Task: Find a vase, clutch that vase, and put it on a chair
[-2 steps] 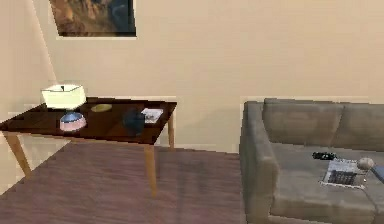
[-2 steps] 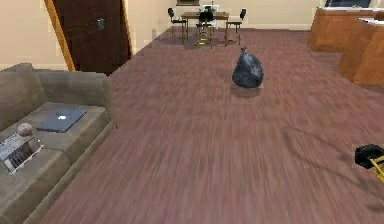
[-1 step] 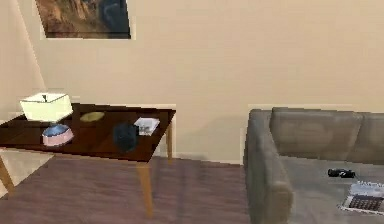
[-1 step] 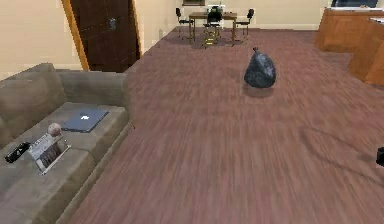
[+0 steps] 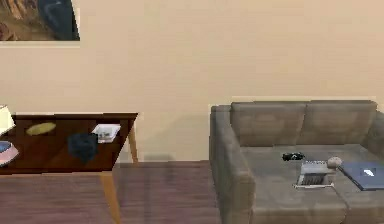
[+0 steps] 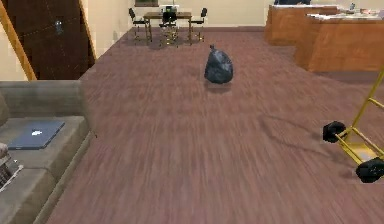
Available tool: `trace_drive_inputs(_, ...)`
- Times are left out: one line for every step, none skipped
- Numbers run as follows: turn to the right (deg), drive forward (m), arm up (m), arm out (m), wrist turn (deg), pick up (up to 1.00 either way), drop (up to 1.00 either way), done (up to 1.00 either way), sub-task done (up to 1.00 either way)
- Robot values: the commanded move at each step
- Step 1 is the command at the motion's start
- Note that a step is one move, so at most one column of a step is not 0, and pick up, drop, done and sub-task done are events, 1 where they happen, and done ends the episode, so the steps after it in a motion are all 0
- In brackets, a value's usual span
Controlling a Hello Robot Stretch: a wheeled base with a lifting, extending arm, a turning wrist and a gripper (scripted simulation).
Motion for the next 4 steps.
trace_drive_inputs(0.0,0.3,0.0,0.0,0.0,0.0,0.0,0.0,0.0)
trace_drive_inputs(-45.0,0.0,0.0,0.0,0.0,0.0,0.0,0.0,0.0)
trace_drive_inputs(-45.0,0.0,0.0,0.0,0.0,0.0,0.0,0.0,0.0)
trace_drive_inputs(-36.0,0.0,0.0,0.0,0.0,0.0,0.0,0.0,0.0)
